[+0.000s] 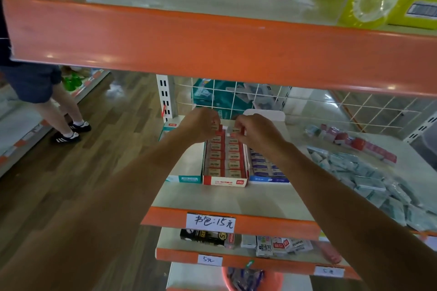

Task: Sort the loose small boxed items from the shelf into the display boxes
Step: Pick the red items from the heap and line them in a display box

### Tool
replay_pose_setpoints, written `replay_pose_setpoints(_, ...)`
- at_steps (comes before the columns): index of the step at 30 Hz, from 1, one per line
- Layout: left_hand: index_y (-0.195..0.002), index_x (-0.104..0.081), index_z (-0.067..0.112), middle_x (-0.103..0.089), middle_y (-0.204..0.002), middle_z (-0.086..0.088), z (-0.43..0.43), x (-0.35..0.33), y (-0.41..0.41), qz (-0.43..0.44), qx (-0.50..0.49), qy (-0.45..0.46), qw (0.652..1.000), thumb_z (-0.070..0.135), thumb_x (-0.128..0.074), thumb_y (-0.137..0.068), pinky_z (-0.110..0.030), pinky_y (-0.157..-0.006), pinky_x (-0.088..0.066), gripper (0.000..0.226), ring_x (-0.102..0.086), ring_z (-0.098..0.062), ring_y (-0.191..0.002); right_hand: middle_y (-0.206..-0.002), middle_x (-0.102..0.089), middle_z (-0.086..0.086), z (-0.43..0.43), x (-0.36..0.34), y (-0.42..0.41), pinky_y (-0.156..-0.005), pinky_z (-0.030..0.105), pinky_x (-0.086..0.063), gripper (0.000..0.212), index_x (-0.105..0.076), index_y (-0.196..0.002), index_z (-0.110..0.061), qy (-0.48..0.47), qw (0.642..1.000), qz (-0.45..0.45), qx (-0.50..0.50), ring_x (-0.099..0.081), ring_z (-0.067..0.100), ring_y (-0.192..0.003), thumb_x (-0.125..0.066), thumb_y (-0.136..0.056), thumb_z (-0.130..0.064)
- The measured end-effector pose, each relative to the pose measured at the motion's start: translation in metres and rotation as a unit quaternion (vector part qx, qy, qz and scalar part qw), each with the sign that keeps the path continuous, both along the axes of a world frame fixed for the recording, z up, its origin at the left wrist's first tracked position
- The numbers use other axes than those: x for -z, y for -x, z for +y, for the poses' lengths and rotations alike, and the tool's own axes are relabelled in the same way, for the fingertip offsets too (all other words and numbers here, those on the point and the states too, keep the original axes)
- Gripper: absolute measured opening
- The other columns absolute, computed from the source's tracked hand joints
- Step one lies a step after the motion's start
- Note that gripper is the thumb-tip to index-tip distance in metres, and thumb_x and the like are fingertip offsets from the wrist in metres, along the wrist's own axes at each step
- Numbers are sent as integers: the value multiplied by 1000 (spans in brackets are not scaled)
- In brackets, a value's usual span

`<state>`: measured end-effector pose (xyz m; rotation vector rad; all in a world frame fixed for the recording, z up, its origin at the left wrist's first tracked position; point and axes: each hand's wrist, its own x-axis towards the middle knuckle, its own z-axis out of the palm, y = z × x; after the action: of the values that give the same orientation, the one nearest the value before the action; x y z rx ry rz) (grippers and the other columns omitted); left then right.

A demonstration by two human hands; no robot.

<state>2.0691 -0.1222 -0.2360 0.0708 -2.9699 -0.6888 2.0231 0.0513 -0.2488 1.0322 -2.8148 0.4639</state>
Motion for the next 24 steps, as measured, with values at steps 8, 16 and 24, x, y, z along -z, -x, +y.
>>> replay_pose_setpoints(8, -98, -67, 18, -65, -99, 1, -3, 11, 15, 17, 26, 30, 999, 15, -70, -84, -24, -68, -44, 15, -59, -18, -88, -90, -68, 2, -17, 8, 16, -69, 28, -49, 17, -65, -98, -16, -48, 999, 1, 25, -61, 17, -75, -66, -89, -30)
replay_pose_setpoints(16, -101, -65, 19, -64, -101, 2, -6, 19, 23, 12, 35, 24, 999, 17, -69, -85, -25, -68, -49, 16, -60, -17, -87, -91, -69, 1, -17, 9, 21, -70, 30, -55, 19, -69, -98, -16, -77, 996, 9, 31, -62, 16, -74, -67, -87, -32)
replay_pose_setpoints(24, -104, -66, 19, -63, -104, 3, -6, 21, 27, 3, 29, 36, 999, 15, -67, -85, -25, -68, -48, 20, -59, -17, -89, -88, -67, 0, -16, 7, 22, -71, 32, -55, 17, -68, -99, -16, -85, 996, -13, 34, -63, 17, -76, -64, -89, -30)
